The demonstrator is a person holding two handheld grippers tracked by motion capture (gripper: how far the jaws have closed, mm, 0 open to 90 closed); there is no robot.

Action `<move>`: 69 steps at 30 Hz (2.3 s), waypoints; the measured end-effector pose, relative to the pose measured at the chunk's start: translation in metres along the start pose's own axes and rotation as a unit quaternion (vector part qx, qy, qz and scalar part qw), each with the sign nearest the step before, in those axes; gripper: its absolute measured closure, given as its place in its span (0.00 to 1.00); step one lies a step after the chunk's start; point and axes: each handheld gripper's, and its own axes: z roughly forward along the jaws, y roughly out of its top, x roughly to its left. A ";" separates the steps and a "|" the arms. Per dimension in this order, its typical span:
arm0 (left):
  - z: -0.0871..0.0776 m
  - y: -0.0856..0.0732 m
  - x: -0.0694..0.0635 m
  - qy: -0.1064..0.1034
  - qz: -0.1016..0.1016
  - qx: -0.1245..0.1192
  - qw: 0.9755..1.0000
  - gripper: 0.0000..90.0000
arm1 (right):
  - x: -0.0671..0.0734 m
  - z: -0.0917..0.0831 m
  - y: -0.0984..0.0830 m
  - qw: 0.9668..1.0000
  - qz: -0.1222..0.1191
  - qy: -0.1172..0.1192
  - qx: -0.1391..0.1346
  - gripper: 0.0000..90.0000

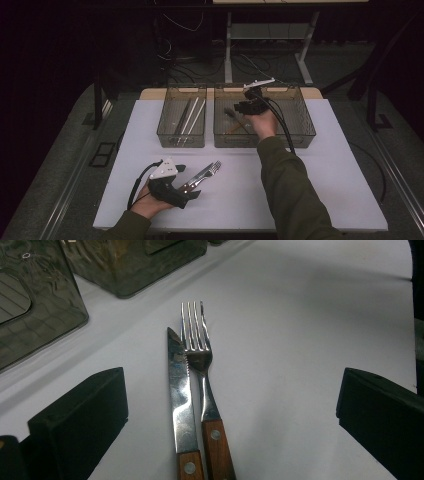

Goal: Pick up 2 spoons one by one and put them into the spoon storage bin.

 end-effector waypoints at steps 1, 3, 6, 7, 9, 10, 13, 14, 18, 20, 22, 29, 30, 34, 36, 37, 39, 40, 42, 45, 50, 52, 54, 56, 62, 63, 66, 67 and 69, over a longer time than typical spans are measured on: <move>0.000 0.000 0.000 0.000 0.001 0.001 1.000 0.00 | 0.000 -0.001 -0.001 1.000 0.000 -0.001 -0.002 0.68; 0.000 0.000 0.000 0.001 0.000 -0.001 1.000 0.00 | -0.001 -0.006 -0.002 1.000 0.002 0.003 -0.002 0.62; 0.001 0.000 0.000 0.002 -0.002 0.000 1.000 0.00 | -0.004 -0.012 -0.006 1.000 0.006 0.011 -0.008 0.56; 0.001 0.000 0.000 0.002 -0.003 -0.001 1.000 0.00 | -0.004 -0.016 -0.007 1.000 0.006 0.011 -0.008 0.54; 0.001 0.000 0.000 0.003 -0.002 -0.001 1.000 0.00 | -0.005 -0.022 -0.010 1.000 0.010 0.024 -0.016 0.50; 0.001 0.000 0.000 0.003 -0.001 0.000 1.000 0.00 | -0.006 -0.024 -0.011 0.999 0.010 0.029 -0.016 0.49; 0.001 0.000 0.000 0.004 0.001 0.002 1.000 0.00 | -0.006 -0.035 -0.016 0.999 0.001 0.042 -0.021 0.43; 0.001 0.000 0.000 0.003 -0.001 0.000 1.000 0.00 | -0.006 -0.038 -0.018 0.999 0.001 0.050 -0.021 0.42; 0.001 -0.001 -0.001 0.004 -0.008 -0.001 1.000 0.00 | -0.005 -0.053 -0.027 0.997 -0.010 0.067 -0.032 0.38; 0.001 -0.001 -0.002 0.004 -0.008 -0.002 1.000 0.00 | -0.006 -0.060 -0.032 0.996 -0.012 0.077 -0.036 0.36; 0.001 -0.001 -0.002 0.004 -0.009 -0.002 1.000 0.00 | -0.007 -0.067 -0.037 0.995 -0.014 0.083 -0.044 0.33; 0.001 -0.001 -0.002 0.006 -0.009 0.001 1.000 0.00 | -0.008 -0.087 -0.061 0.993 -0.029 0.093 -0.059 0.22; 0.001 -0.001 -0.002 0.006 -0.009 -0.001 1.000 0.00 | -0.008 -0.089 -0.065 0.993 -0.031 0.094 -0.061 0.22; 0.000 -0.001 -0.001 0.007 -0.006 0.003 1.000 0.00 | -0.006 -0.098 -0.081 0.993 -0.036 0.093 -0.066 0.20; 0.000 -0.002 -0.001 0.008 -0.006 0.004 1.000 0.00 | -0.006 -0.102 -0.088 0.992 -0.040 0.093 -0.070 0.20; 0.000 -0.002 -0.001 0.008 -0.006 0.004 1.000 0.00 | -0.006 -0.106 -0.093 0.992 -0.042 0.091 -0.072 0.20; 0.000 -0.002 -0.001 0.007 -0.007 0.005 1.000 0.00 | -0.006 -0.111 -0.102 0.992 -0.046 0.088 -0.076 0.20; 0.000 -0.002 -0.001 0.007 -0.007 0.005 1.000 0.00 | -0.006 -0.113 -0.105 0.992 -0.047 0.088 -0.075 0.19; 0.001 -0.002 0.000 0.007 -0.011 0.006 1.000 0.00 | -0.008 -0.117 -0.115 0.992 -0.047 0.092 -0.070 0.17; 0.001 -0.003 0.000 0.008 -0.013 0.005 1.000 0.00 | -0.009 -0.122 -0.128 0.992 -0.047 0.093 -0.071 0.17; -0.001 -0.003 0.001 0.012 -0.014 0.001 1.000 0.00 | -0.013 -0.130 -0.150 0.992 -0.042 0.095 -0.076 0.17; -0.002 -0.003 0.001 0.012 -0.014 0.000 1.000 0.00 | -0.015 -0.133 -0.159 0.992 -0.043 0.093 -0.072 0.17; -0.002 -0.002 0.002 0.012 -0.013 0.000 1.000 0.00 | -0.016 -0.136 -0.166 0.992 -0.041 0.090 -0.072 0.17; -0.001 -0.002 0.002 0.012 -0.014 0.001 1.000 0.00 | -0.017 -0.139 -0.174 0.993 -0.036 0.092 -0.069 0.17; 0.000 -0.001 0.001 0.015 -0.015 0.006 1.000 0.00 | -0.014 -0.143 -0.196 0.993 -0.041 0.097 -0.052 0.17; 0.000 -0.001 0.001 0.016 -0.015 0.007 1.000 0.00 | -0.013 -0.144 -0.200 0.993 -0.040 0.098 -0.049 0.17; 0.000 -0.002 0.001 0.022 -0.015 0.012 1.000 0.00 | -0.013 -0.147 -0.207 0.994 -0.046 0.094 -0.044 0.17; 0.000 -0.002 0.001 0.024 -0.015 0.014 0.999 0.00 | -0.013 -0.149 -0.209 0.994 -0.049 0.091 -0.043 0.17; -0.001 -0.002 0.001 0.026 -0.015 0.015 0.999 0.02 | -0.013 -0.152 -0.212 0.994 -0.051 0.086 -0.042 0.17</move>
